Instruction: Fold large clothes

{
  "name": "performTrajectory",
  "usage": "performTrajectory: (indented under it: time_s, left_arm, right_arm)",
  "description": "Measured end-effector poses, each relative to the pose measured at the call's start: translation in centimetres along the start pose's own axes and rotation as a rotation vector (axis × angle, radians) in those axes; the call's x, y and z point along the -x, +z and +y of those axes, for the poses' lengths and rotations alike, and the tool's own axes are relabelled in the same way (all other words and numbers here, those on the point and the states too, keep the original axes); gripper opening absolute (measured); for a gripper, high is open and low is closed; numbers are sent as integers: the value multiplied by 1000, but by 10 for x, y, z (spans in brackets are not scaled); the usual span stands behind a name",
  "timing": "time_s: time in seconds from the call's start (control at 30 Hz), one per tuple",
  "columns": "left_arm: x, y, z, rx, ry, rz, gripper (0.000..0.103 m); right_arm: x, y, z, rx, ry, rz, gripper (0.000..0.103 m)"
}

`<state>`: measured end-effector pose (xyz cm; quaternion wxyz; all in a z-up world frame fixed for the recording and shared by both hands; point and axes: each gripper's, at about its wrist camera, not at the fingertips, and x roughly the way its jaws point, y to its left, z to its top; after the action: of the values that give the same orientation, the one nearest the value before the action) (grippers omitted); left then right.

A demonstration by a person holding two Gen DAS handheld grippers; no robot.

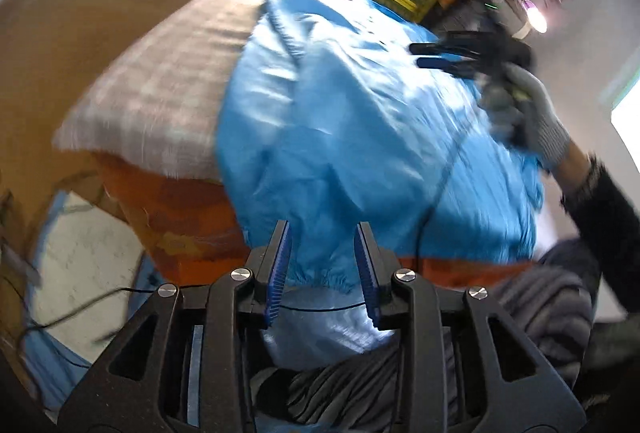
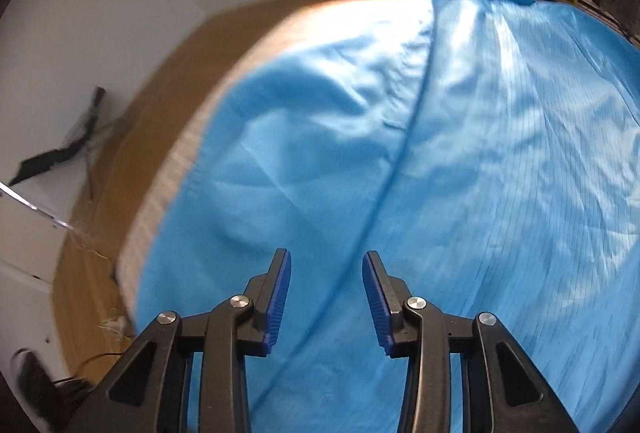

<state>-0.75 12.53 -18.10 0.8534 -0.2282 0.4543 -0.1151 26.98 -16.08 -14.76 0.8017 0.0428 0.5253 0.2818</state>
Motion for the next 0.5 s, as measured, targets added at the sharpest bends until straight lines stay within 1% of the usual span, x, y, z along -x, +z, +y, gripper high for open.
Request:
performTrajectory:
  time_s: [0.03,0.07,0.13,0.17,0.23,0.33,0.37,0.5]
  left_arm:
    - [-5,1,7,27,-7,-1,38]
    - [-10,2,13,50,-9,-5,39]
    - [-20,2,23,69,-12,-2,39]
    - [-25,0,27,79,-16,1,39]
    - [-33,-3,34,94,-23,9,39]
    - [-43,-9,39,117,-52,14,39]
    - [-46,-11,40,118,-64,13,39]
    - [-51,-12,41,107,-74,-10,39]
  right_arm:
    - [7,2,6,5,31,-19,41]
    - [11,4,12,11,53,-28,42]
    - [15,8,34,43,102,-42,51]
    - [13,7,42,59,113,-41,56]
    - [7,11,66,107,122,-32,57]
    - [-15,22,103,170,117,-5,57]
    - [-22,24,111,177,115,5,57]
    - [-57,39,136,163,113,49,56]
